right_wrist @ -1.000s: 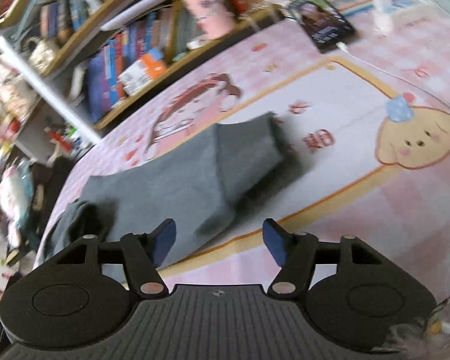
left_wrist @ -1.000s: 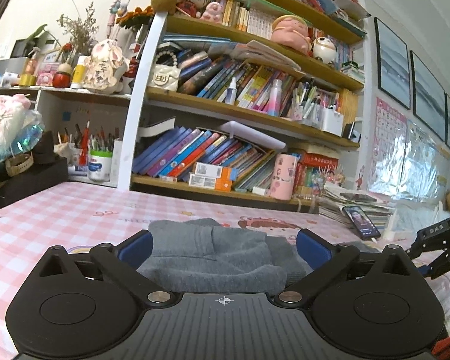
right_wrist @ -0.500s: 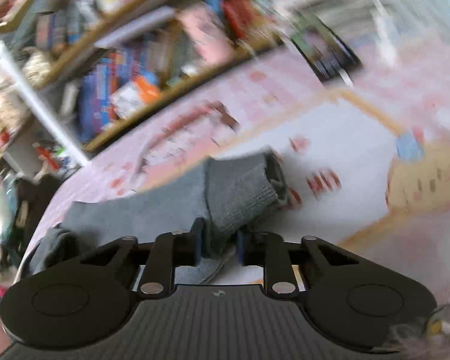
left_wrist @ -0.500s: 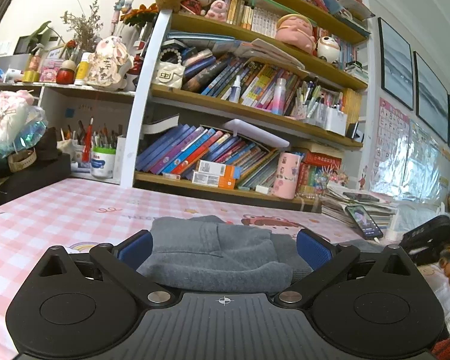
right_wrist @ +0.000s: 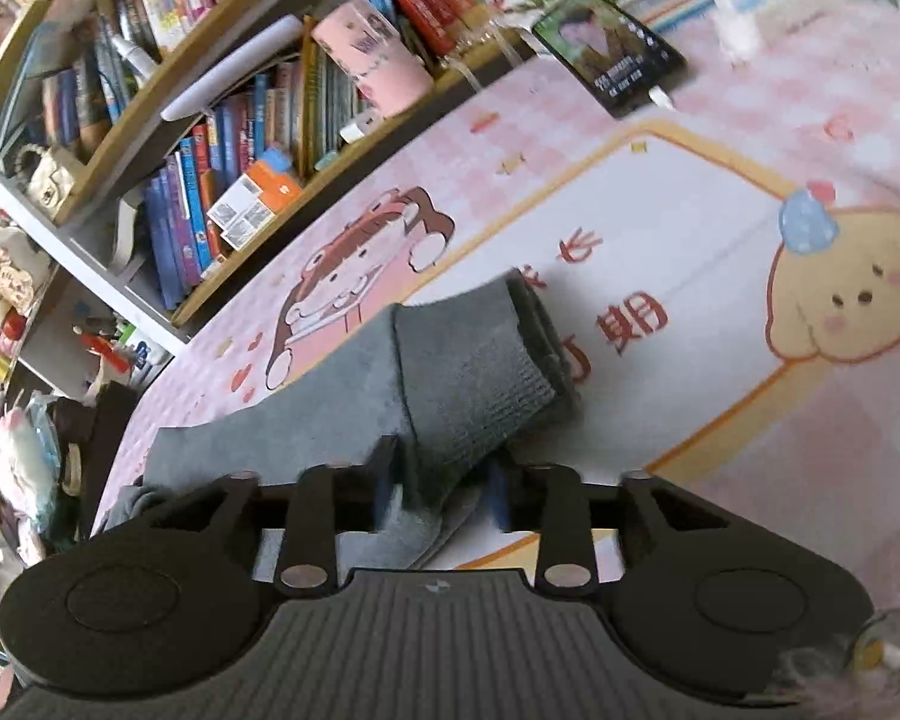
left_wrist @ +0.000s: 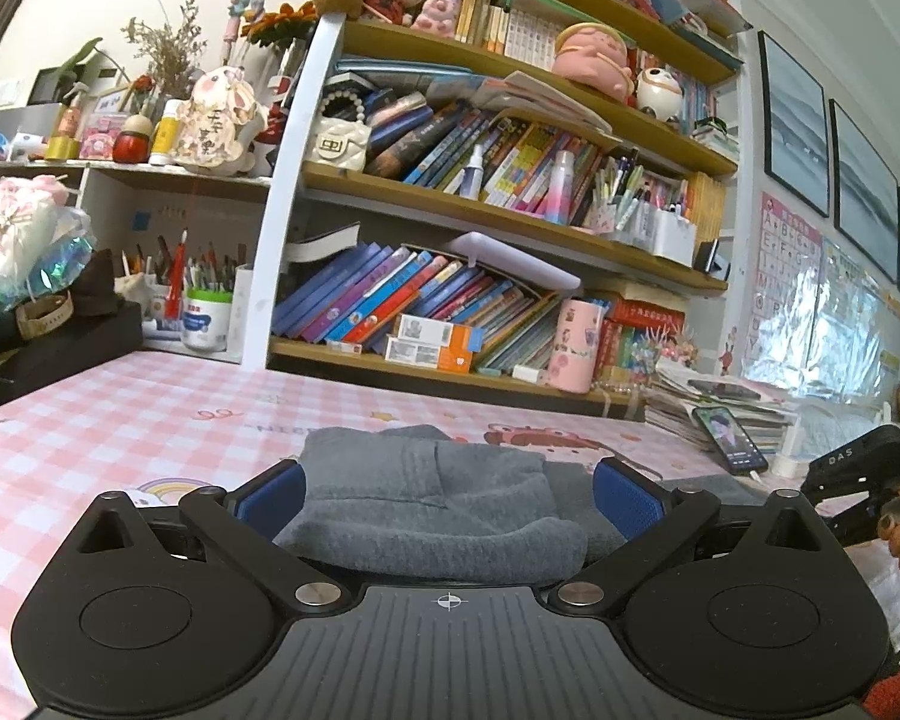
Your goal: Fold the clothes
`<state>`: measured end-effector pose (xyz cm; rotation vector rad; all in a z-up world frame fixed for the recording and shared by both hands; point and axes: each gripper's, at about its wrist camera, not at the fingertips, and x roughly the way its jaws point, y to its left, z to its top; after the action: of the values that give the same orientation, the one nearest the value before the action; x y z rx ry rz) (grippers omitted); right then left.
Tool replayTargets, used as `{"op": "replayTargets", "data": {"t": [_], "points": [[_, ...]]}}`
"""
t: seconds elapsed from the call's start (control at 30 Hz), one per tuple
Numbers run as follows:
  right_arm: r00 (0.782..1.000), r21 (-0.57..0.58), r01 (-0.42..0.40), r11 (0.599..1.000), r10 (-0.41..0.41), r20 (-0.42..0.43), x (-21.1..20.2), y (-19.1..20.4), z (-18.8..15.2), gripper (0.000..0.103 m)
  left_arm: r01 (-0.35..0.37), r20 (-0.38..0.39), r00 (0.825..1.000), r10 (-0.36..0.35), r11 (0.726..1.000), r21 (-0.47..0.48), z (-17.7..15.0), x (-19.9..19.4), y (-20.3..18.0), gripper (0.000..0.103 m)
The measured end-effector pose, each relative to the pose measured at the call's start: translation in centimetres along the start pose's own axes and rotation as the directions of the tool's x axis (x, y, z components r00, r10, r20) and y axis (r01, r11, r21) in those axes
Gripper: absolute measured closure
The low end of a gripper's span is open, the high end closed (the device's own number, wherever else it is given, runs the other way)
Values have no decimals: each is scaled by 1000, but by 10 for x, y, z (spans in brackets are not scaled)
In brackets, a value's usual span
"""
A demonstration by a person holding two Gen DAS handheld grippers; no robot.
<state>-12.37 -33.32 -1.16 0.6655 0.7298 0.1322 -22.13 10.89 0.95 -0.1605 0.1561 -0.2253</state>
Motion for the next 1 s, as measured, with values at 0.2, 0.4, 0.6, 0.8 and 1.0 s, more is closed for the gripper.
{"op": "replayTargets", "data": {"t": [0.2, 0.4, 0.6, 0.8, 1.0], "points": [[1000, -65, 2, 998, 0, 23, 12, 9, -4, 73, 7, -2, 1000, -7, 1000, 10, 0, 0, -2, 0], [995, 19, -84, 996, 85, -44, 11, -19, 6, 85, -5, 1, 1000, 5, 1000, -5, 1, -2, 1, 0], [1000, -2, -5, 1000, 5, 18, -12, -31, 22, 85, 14, -6, 1000, -14, 1000, 15, 1, -1, -4, 0], [988, -47, 105, 993, -98, 122, -37, -37, 40, 85, 45, -26, 999, -44, 999, 28, -2, 3, -11, 0], [987, -47, 93, 995, -86, 137, -43, -36, 43, 85, 58, -26, 998, -58, 998, 32, -3, 3, -13, 0]]}}
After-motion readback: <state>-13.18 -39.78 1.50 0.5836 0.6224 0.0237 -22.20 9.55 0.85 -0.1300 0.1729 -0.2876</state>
